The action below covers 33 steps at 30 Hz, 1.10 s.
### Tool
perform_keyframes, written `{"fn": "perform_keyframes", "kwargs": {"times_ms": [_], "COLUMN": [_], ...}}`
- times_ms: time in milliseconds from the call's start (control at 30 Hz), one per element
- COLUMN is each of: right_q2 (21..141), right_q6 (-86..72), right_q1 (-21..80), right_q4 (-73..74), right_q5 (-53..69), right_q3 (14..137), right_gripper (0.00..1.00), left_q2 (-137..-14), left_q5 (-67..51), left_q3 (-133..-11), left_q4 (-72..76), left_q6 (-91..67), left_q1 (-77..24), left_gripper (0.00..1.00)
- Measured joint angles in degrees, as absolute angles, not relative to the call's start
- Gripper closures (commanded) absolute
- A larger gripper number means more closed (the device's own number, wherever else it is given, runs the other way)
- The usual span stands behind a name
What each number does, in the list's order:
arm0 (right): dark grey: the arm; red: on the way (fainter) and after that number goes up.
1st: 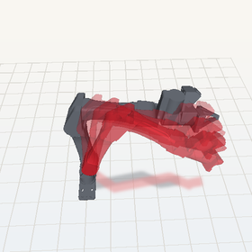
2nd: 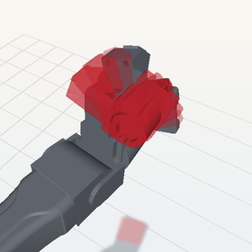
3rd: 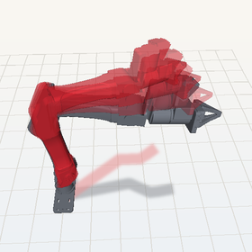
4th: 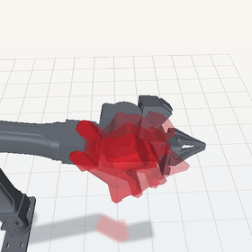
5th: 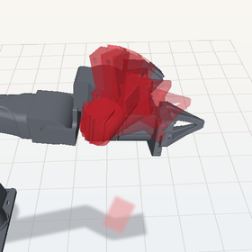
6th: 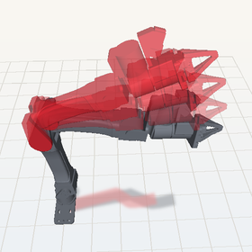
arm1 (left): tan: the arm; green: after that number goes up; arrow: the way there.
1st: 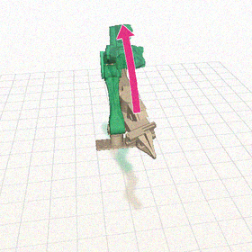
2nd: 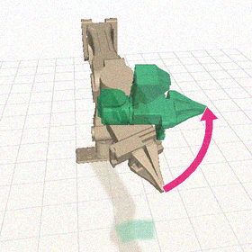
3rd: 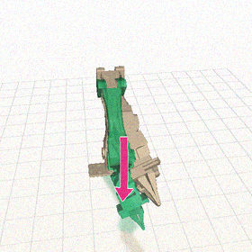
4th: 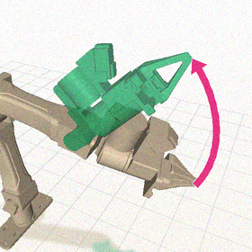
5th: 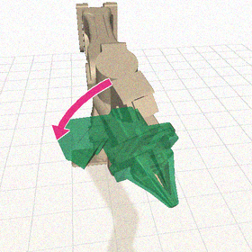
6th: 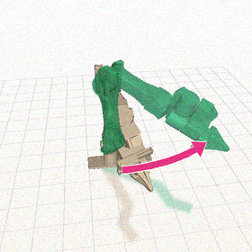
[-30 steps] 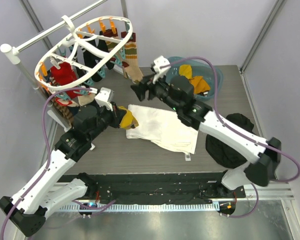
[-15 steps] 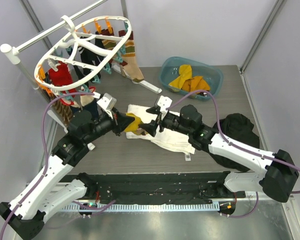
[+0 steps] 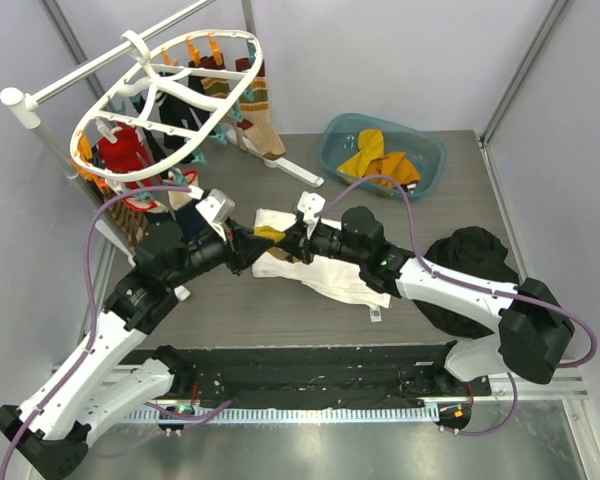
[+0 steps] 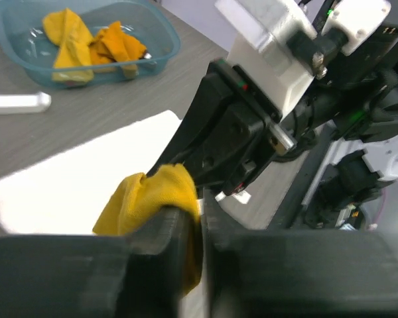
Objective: Remove the socks clipped to the hanger
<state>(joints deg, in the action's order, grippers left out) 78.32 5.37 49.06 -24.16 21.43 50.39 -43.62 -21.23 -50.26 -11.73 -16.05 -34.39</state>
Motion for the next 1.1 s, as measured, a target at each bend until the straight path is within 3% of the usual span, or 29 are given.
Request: {"fn": "perform_keyframes", "kwargs": {"times_ms": [67,167,367,600,933,1033,1100], "right_q2": [78.37,78.37,78.26,81.47,96.2,101.03,104.68], "right_q6": [4.34,2.57,-2.7,-8.29,-9.87,-9.91,-10.11], "right_q1": [49.06,48.18,40.25,26.22,17.76,15.81,14.31], "right_q4": [-23.92,-22.35,-21.89,-19.92,-13.87,-12.67,-11.79], "right_q5": [18.79,15.51,11.07,4.99,-5.17,-6.72,-7.46], "right_q3": [51.48,53.89,55.53,61.95,75.31,78.19,80.42], "right_gripper": [0.99,0.99,0.99,0.99,0.9,0.84,0.72], "left_q2": [-43.09,-41.78,-39.92,-39.66,-37.89,-37.69,-37.63], "left_q5": [-20.03,-17.52,-7.86,5.02,21.06,25.47,28.25], "left_q3": [-49.98,-49.3,-48.93,-48.95,-48.95,-48.95,-48.95], "left_q4": [-11.53,-11.33,-11.81,-16.71,-21.47,-22.06,-22.57], "left_q6": [-16.1,-16.05,-16.05,-15.59,-12.95,-12.82,-12.62], "left_q1": [-34.39,-34.39,-34.76,-34.81,-34.83,-34.83,-34.81], "left_gripper": [0.38,0.21,0.02,0.0,0.0,0.0,0.0]}}
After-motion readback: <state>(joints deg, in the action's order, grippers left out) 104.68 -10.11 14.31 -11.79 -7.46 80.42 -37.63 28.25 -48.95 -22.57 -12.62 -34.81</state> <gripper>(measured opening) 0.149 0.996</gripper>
